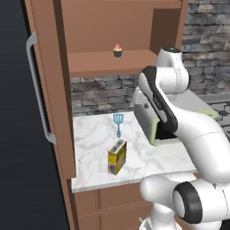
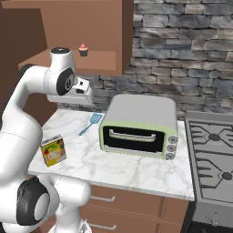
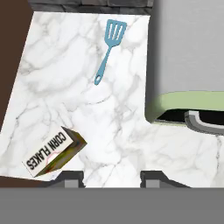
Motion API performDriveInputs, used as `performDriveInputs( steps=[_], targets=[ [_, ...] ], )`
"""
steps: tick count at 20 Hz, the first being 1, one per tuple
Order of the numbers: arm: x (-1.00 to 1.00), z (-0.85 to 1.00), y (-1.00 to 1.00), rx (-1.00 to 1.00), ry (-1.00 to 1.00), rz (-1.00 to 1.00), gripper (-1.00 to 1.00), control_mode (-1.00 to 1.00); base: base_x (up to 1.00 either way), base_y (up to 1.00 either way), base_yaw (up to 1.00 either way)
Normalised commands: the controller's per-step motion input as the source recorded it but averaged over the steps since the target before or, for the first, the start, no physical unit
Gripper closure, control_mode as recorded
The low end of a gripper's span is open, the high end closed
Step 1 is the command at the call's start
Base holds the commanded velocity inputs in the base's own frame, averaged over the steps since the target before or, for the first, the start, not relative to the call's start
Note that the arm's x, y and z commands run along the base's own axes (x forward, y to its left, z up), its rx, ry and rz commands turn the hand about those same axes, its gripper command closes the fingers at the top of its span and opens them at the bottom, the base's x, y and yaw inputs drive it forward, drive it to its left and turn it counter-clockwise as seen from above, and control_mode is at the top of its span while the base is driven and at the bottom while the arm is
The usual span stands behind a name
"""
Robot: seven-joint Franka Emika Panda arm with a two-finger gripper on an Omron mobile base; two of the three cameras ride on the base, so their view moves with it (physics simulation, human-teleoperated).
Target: Pick the cereal and canned food from the counter and place them in the cabinets closest to them.
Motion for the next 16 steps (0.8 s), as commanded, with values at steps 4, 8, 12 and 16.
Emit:
performDriveInputs(
  steps=[4,8,12,16],
  targets=[
    [-0.12,0.0,0.1,0.0,0.0,0.0,-1.0,-1.0,0.0,0.0,0.0],
    [-0.26,0.0,0.28,0.0,0.0,0.0,-1.0,-1.0,0.0,0.0,0.0],
    [-0.26,0.0,0.43,-0.03,0.0,-0.01,-1.0,-1.0,0.0,0.0,0.0],
    [-0.32,0.0,0.49,-0.04,0.0,-0.05,-1.0,-1.0,0.0,0.0,0.0]
  ],
)
